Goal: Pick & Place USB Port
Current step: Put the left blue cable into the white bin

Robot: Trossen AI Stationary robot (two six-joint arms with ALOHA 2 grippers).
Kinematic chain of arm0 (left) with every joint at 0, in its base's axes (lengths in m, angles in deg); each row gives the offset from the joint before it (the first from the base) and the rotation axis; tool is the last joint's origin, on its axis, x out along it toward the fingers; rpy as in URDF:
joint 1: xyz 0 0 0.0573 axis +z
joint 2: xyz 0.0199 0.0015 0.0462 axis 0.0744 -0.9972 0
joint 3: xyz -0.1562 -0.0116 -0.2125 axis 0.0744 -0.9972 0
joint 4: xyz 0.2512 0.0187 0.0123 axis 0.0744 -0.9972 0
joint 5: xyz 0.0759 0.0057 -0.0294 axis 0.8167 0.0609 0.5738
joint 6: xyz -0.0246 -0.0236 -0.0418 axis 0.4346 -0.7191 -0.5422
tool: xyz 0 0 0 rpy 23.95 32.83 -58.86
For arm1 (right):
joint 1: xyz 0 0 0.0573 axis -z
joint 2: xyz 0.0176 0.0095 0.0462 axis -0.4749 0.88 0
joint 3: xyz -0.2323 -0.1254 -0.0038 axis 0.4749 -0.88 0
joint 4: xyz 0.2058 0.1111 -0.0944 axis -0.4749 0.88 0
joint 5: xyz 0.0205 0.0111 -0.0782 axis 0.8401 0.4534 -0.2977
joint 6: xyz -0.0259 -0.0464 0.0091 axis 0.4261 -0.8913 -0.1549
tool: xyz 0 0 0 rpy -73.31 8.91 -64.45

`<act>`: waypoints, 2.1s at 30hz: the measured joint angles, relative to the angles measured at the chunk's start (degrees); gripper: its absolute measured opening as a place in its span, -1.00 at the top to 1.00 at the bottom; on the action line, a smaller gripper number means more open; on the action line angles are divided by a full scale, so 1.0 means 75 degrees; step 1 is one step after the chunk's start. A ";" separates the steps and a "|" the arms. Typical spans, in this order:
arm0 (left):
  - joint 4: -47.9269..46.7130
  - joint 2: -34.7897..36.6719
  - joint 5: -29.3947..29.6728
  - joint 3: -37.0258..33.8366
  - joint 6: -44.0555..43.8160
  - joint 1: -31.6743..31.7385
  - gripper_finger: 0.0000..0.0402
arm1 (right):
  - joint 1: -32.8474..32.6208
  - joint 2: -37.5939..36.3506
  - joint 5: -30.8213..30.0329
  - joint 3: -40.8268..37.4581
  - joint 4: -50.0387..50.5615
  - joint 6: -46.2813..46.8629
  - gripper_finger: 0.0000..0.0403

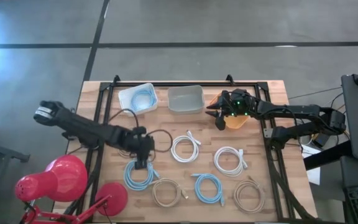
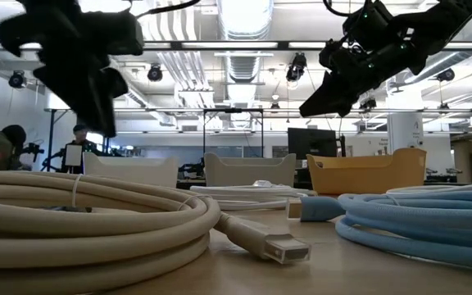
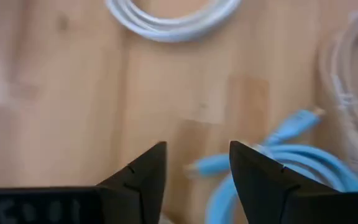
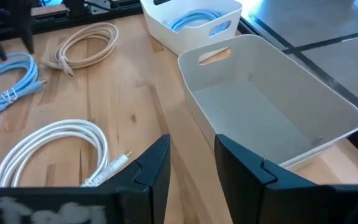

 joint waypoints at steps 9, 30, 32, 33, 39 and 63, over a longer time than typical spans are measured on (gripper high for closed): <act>-0.0113 -0.0960 -0.0501 -0.0195 -0.1113 -0.0818 0.12 | 0.0000 0.0000 0.0000 -0.0007 -0.0006 0.0004 0.41; 0.0259 -0.1315 -0.0448 -0.0557 -0.0747 -0.0834 0.92 | 0.0000 -0.0001 0.0000 -0.0007 -0.0017 -0.0005 0.41; 0.0224 -0.1079 -0.0048 -0.0557 -0.0860 -0.0843 0.90 | 0.0000 -0.0003 0.0000 -0.0007 -0.0019 -0.0004 0.41; 0.0249 -0.0943 0.0144 -0.0557 -0.0868 -0.0841 0.88 | 0.0000 -0.0001 0.0000 -0.0007 -0.0022 -0.0006 0.41; -0.0083 0.0004 0.1592 -0.0416 -0.0646 -0.0755 0.94 | 0.0000 -0.0001 0.0000 -0.0007 -0.0068 -0.0007 0.41; -0.0273 0.1275 0.6071 -0.0258 -0.0059 0.4540 0.86 | 0.0003 -0.0003 -0.0003 0.0034 -0.0354 -0.0593 0.41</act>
